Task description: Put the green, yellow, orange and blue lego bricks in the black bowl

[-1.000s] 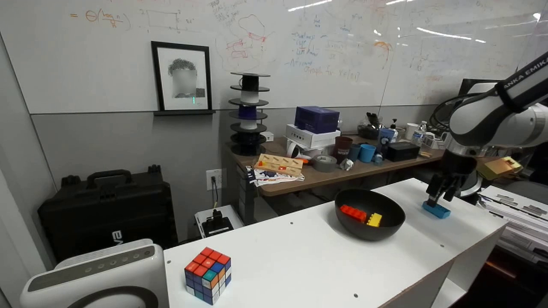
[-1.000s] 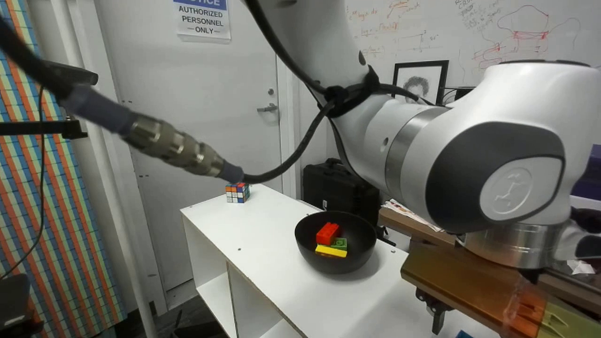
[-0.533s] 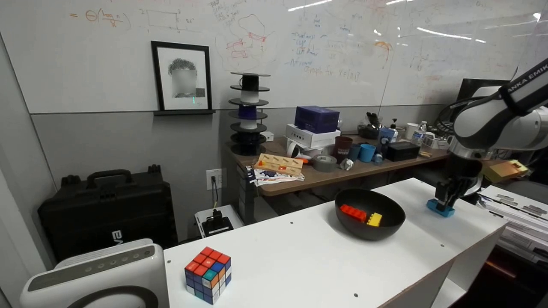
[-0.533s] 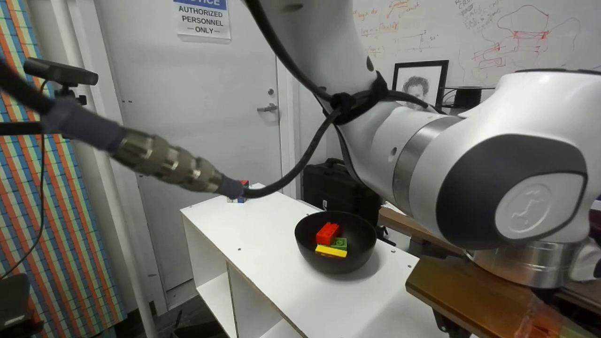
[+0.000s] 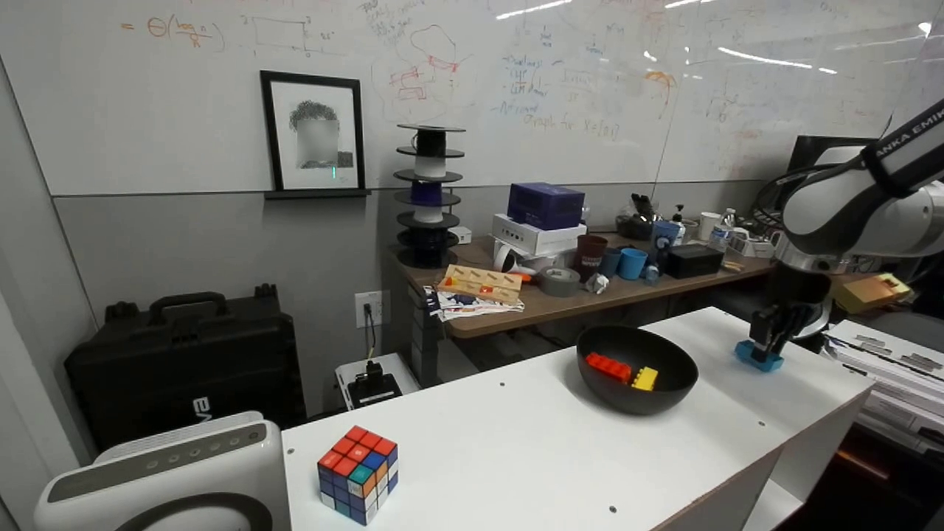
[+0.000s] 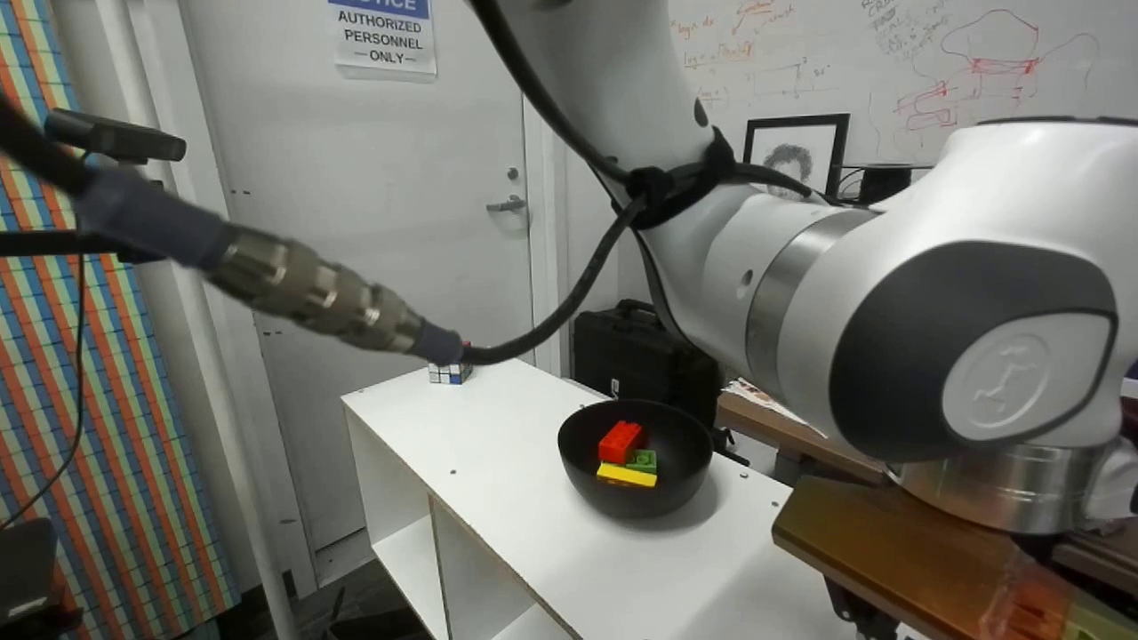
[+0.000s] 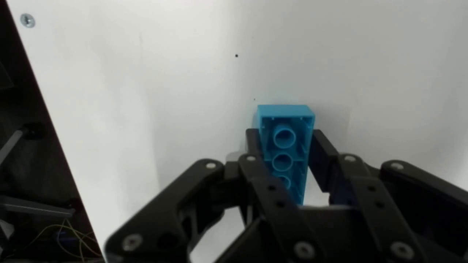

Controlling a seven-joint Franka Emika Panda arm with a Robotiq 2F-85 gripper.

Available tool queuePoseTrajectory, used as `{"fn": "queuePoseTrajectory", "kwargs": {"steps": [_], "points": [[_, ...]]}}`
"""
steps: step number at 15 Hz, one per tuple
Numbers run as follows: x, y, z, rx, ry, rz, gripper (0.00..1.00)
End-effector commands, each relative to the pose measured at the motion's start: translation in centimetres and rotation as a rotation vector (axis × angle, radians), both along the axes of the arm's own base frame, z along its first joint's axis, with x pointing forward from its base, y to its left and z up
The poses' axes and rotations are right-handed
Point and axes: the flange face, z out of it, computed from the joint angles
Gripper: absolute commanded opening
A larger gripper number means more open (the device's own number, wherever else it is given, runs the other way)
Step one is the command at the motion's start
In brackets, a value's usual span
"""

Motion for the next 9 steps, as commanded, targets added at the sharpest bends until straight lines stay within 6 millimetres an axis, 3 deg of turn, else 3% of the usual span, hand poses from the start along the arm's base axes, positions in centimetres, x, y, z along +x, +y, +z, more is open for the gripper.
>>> {"fn": "queuePoseTrajectory", "kwargs": {"steps": [1, 4, 6, 9], "points": [[1.0, 2.4, 4.7, -0.033, -0.066, 0.014, 0.11], [3.0, 6.4, 8.8, -0.027, -0.160, 0.065, 0.12], [4.5, 10.2, 11.1, 0.040, -0.227, 0.089, 0.12], [5.9, 14.1, 11.4, 0.082, -0.292, 0.116, 0.11]]}}
